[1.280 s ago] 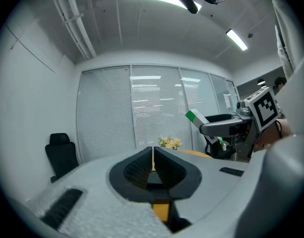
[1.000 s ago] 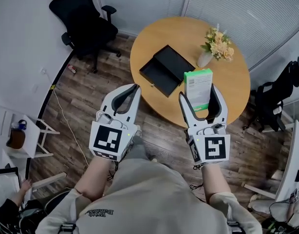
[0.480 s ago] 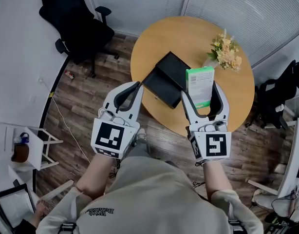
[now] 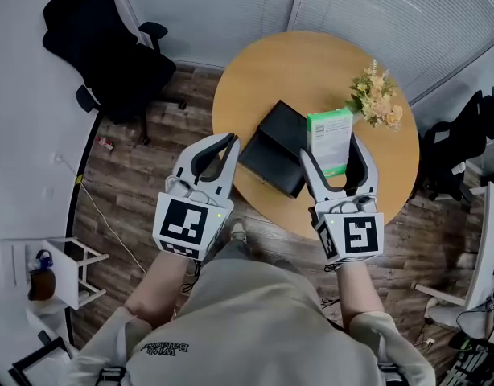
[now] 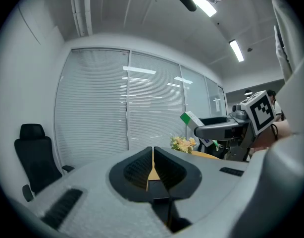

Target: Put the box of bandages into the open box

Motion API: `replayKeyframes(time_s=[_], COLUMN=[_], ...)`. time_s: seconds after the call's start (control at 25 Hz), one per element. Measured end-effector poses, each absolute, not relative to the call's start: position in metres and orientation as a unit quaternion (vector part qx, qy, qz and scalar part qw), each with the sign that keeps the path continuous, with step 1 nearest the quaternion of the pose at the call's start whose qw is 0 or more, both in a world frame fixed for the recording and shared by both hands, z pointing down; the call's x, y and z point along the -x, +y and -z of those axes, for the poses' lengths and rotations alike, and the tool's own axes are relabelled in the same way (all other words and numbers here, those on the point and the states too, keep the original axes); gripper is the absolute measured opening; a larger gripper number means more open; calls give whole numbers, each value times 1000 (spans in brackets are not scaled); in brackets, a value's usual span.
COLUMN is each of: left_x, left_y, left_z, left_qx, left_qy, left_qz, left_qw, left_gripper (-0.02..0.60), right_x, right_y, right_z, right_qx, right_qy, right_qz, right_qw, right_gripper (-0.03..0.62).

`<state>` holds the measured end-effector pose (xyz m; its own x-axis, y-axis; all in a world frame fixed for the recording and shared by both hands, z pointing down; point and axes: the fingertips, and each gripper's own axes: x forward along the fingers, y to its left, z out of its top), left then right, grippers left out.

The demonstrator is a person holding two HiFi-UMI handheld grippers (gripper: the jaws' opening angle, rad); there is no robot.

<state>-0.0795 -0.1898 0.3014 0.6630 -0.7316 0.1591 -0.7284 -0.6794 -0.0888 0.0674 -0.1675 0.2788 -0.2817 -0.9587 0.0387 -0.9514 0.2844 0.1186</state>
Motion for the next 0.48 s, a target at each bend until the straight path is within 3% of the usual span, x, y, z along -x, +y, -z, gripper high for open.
replayKeyframes(time_s=[0.48], left_x=[68], left_y=[-229], left_z=[-308], left_qx=[927], left_qy=[363], left_qz=[97], left_qw=[11], left_gripper=[31], right_x=[-74], right_y=[-202], right_z=[-278], right_qx=[-613], right_qy=[-788], right_qz=[26], right_qw=[55], right_gripper=[337])
